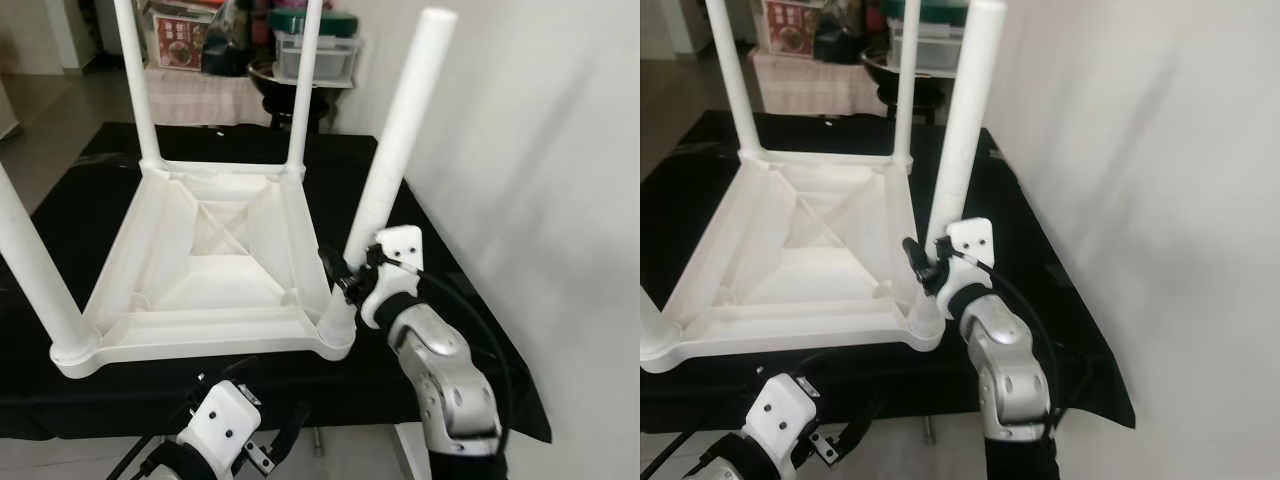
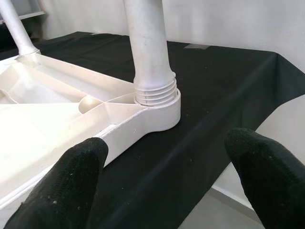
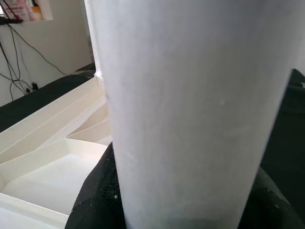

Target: Building children table

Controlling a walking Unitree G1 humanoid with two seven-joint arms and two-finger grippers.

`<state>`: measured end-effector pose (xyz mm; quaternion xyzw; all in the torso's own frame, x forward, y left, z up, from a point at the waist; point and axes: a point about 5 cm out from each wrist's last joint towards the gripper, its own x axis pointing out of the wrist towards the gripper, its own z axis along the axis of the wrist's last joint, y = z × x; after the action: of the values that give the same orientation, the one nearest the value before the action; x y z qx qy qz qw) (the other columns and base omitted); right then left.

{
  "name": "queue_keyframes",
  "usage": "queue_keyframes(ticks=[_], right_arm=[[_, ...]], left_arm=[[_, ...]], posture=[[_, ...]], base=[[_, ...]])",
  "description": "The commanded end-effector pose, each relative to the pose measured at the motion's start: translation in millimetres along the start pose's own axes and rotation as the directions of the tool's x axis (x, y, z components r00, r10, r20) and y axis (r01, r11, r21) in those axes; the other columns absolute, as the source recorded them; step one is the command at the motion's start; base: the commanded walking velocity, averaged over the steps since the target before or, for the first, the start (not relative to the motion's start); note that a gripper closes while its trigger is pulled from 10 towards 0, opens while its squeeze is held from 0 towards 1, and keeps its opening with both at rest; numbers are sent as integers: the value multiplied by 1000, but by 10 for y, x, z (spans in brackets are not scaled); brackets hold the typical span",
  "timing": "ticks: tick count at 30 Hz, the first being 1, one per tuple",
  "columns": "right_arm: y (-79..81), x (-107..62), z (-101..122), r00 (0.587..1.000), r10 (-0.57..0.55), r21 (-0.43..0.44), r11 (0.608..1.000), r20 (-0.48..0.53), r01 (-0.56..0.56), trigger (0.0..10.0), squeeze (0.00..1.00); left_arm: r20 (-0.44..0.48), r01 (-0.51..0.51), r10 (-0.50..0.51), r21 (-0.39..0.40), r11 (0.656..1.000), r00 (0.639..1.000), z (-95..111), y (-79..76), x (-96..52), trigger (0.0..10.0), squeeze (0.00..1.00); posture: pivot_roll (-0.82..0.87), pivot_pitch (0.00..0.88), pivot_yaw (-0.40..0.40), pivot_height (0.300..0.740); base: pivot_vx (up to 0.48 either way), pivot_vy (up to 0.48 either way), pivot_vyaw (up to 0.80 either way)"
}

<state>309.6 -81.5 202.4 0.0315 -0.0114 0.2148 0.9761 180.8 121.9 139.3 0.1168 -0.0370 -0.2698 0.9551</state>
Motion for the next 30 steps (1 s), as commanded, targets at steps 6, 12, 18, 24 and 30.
queue_keyframes(ticks=[6, 12, 18, 24, 30], right_arm=[[165, -6, -30, 959, 280, 64, 959, -35, -278, 10000, 1000], [-32, 31, 124, 840, 542, -48, 839, -4, -542, 10000, 1000], [-219, 44, 148, 695, 705, -178, 672, -141, -719, 10000, 0], [-318, 92, 177, 626, 761, -170, 603, -170, -780, 10000, 0], [-397, 143, 193, 581, 797, -141, 564, -165, -814, 0, 0]], left_arm=[[-6, -7, 7, 0, 1000, 1000, -22, 9, 1, 10000, 0], [-3, 1, -1, -2, 1000, 1000, -15, -4, 12, 10000, 0], [1, -5, 5, -3, 1000, 1000, 1, -20, 7, 10000, 0], [2, -6, 6, -5, 1000, 1000, 13, -29, 1, 10000, 0], [2, -14, 14, -10, 1000, 1000, 45, -57, -39, 10000, 0]], posture=[[57, 121, -96, 740], [65, 124, -103, 740], [72, 133, -110, 740], [77, 142, -117, 740], [76, 167, -123, 740]], base=[[0, 0, 0], [0, 0, 0], [0, 0, 0], [0, 0, 0], [0, 0, 0]])
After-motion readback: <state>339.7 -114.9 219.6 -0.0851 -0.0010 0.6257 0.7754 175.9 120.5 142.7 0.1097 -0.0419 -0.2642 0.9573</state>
